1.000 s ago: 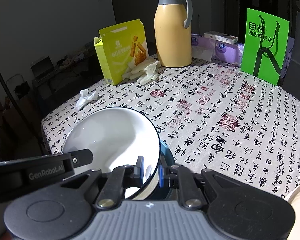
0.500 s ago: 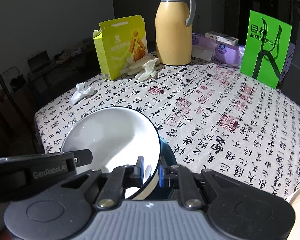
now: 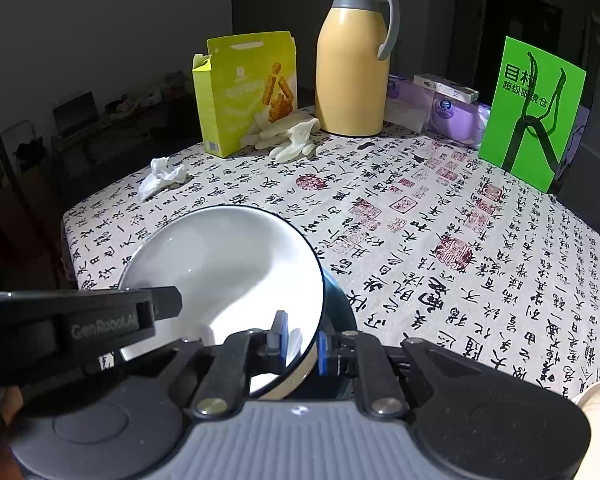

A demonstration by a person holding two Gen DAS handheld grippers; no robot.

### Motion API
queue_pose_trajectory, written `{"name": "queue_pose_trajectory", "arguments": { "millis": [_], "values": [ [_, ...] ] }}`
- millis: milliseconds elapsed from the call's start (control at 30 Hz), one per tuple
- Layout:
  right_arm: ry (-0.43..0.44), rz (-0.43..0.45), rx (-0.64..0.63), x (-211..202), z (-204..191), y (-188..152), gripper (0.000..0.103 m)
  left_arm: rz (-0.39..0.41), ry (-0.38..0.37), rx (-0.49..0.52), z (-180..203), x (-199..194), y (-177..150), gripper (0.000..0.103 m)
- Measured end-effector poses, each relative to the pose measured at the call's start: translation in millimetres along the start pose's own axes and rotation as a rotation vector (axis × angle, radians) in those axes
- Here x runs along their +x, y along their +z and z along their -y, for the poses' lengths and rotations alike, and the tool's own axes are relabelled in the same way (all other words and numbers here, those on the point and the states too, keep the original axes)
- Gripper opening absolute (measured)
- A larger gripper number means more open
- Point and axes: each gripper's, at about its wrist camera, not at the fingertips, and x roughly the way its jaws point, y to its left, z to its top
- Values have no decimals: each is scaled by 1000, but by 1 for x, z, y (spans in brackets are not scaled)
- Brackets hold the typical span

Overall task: Organize plates and bowls
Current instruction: 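Press the white bowl down into the blue bowl with both grippers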

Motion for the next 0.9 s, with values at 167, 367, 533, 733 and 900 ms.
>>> {"name": "queue_pose_trajectory", "arguments": {
  "millis": [167, 367, 533, 733, 900],
  "values": [
    [-23, 12, -30, -3, -6, -1, 15, -2, -5, 5, -2, 0, 0, 14],
    [-4, -2, -9, 0, -2, 0, 14, -1, -5, 13, -4, -1, 0, 9],
    [18, -12, 35, 1, 4, 2, 14, -3, -15, 15, -5, -1, 0, 8],
    [41, -18, 70, 0, 8, 2, 14, -1, -18, 9, -7, -1, 0, 7],
    [59, -17, 110, -2, 15, 2, 12, 10, -25, 9, -8, 1, -1, 8]
  ]
}}
